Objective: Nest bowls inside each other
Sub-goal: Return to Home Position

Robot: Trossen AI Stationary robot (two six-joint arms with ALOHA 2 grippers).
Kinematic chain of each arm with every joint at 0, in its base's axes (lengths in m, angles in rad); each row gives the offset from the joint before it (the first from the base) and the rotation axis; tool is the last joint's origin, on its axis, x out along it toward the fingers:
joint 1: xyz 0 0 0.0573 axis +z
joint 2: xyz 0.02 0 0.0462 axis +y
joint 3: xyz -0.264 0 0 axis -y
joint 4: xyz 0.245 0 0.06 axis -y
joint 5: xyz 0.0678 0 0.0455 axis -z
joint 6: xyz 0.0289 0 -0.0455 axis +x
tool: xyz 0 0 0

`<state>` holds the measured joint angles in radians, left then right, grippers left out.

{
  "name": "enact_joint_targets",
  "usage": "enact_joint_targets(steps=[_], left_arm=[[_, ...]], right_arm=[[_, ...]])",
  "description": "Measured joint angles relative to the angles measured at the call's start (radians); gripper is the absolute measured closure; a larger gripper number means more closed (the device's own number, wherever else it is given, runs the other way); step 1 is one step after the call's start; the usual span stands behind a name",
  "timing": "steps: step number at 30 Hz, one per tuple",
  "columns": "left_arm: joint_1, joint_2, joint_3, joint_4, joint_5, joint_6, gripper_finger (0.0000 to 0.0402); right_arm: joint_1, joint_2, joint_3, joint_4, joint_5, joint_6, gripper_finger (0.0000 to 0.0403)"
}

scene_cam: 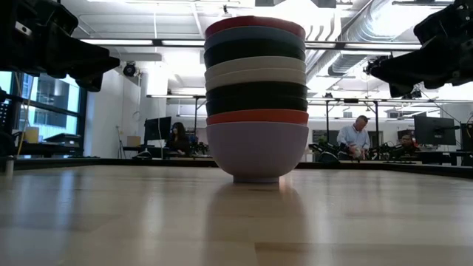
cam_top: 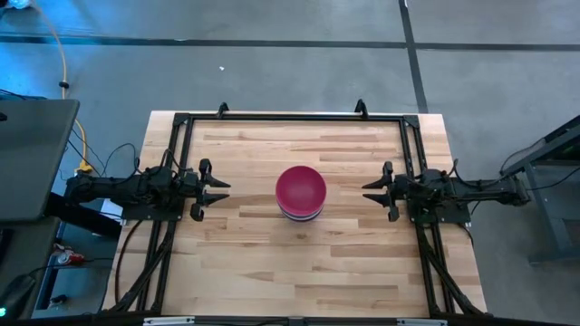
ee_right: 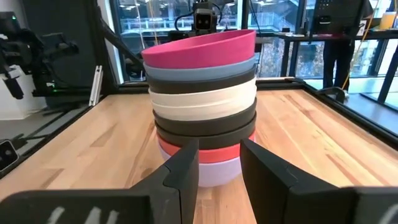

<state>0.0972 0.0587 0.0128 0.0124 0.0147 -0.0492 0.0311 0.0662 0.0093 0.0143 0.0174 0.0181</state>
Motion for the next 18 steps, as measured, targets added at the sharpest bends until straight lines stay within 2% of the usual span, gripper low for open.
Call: enact_joint_targets(steps=[10,14,18], left_arm=[[0.000,0.000,0.000,0.000,0.000,0.000,0.0271],[0.000,0.000,0.000,0.000,0.000,0.000,0.0271],[0.000,0.000,0.000,0.000,0.000,0.000,0.0271]], right_arm=[[0.000,0.000,0.001,-0.006,-0.022,-0.077,0.0292],[0.005,0.000,0.001,-0.003,-0.057,-0.061,0.0292],[0.005,0.000,0.001,-0.004,-0.048,-0.042,0.0292]])
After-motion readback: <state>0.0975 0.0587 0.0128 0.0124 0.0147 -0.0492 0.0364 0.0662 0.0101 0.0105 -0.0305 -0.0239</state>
